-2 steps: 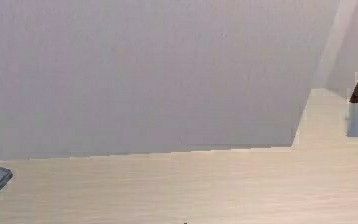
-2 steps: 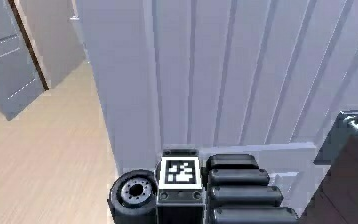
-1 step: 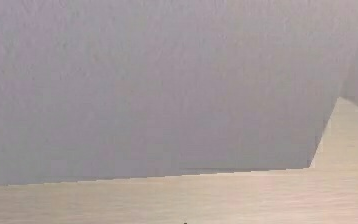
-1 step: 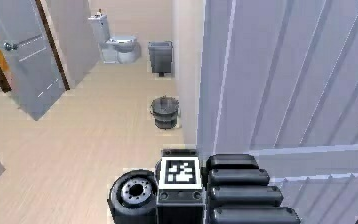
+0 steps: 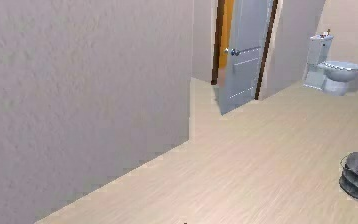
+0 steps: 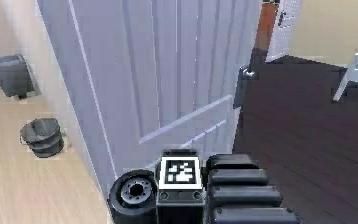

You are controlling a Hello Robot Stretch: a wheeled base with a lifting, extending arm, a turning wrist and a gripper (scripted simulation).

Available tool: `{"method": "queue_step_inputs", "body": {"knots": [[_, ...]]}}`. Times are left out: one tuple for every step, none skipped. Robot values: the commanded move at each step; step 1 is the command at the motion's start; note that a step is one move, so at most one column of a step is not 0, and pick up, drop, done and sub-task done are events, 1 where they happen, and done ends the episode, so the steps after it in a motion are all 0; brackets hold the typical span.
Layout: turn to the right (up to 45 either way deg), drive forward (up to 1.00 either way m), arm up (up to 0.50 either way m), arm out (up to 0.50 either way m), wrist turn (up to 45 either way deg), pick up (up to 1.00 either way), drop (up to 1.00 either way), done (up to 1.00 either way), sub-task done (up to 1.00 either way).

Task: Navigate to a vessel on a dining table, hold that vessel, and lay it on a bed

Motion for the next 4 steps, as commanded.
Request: {"method": "queue_step_inputs", "body": {"knots": [[0.0, 0.45, 0.0, 0.0, 0.0, 0.0, 0.0, 0.0, 0.0], [42.0, 0.0, 0.0, 0.0, 0.0, 0.0, 0.0, 0.0, 0.0], [0.0, 0.2, 0.0, 0.0, 0.0, 0.0, 0.0, 0.0, 0.0], [-24.0, 0.0, 0.0, 0.0, 0.0, 0.0, 0.0, 0.0, 0.0]]}}
